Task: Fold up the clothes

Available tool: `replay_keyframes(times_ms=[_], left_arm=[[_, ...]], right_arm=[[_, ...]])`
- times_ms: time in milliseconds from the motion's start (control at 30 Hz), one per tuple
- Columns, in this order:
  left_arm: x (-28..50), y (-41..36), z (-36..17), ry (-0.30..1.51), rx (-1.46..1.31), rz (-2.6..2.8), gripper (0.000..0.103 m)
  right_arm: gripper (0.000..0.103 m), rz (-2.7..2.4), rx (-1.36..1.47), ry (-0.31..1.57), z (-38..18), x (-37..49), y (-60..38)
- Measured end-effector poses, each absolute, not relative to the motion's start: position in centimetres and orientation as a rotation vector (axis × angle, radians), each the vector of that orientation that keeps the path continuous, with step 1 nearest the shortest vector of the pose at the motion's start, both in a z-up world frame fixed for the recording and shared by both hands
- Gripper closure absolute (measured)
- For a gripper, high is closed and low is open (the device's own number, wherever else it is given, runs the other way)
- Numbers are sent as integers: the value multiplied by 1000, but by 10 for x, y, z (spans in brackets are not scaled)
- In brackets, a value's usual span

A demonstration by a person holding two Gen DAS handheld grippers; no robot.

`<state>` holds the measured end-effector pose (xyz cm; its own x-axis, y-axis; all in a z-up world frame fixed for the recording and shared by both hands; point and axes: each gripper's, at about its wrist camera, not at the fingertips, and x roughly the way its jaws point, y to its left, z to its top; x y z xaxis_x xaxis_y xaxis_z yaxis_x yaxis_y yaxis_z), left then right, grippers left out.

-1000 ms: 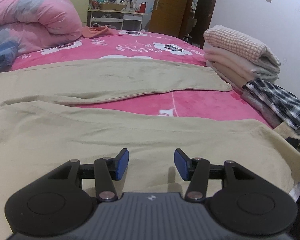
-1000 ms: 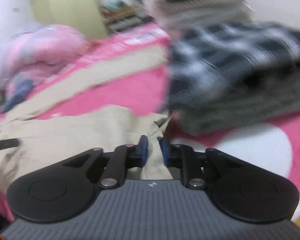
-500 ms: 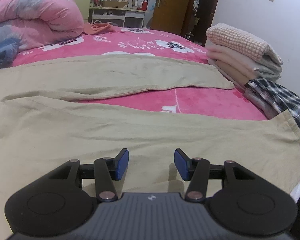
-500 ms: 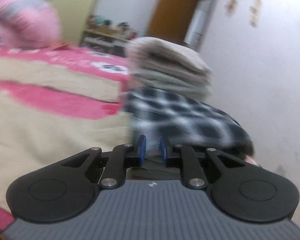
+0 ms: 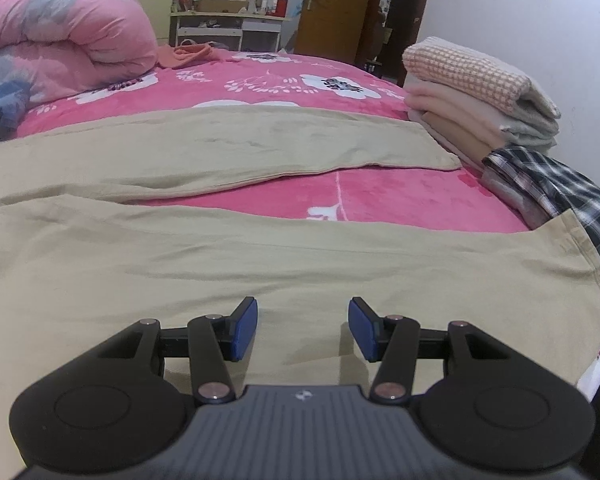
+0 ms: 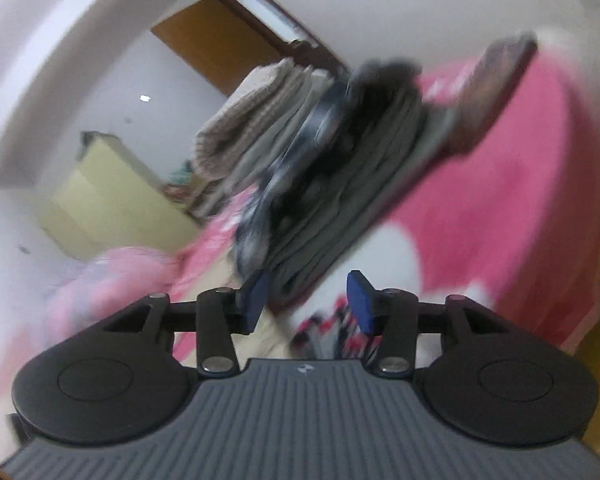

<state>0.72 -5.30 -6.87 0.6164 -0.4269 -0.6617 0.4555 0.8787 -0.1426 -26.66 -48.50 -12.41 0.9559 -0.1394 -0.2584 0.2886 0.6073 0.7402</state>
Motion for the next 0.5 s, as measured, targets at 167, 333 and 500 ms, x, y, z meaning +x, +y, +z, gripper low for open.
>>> replay_keyframes(times_ms=[167,333,500], left_arm=[[-4,-59,-63,728,75,-514,51],[-16,-50,-68,759,53,-494,50],[-37,-28,-77,790,23,-489,49]], right_arm=[[58,-190,743,209,-115,-250,-457],[63,-48,493,228,-85,-224,-405],[64,-93,305,442,-96,-180,-363]])
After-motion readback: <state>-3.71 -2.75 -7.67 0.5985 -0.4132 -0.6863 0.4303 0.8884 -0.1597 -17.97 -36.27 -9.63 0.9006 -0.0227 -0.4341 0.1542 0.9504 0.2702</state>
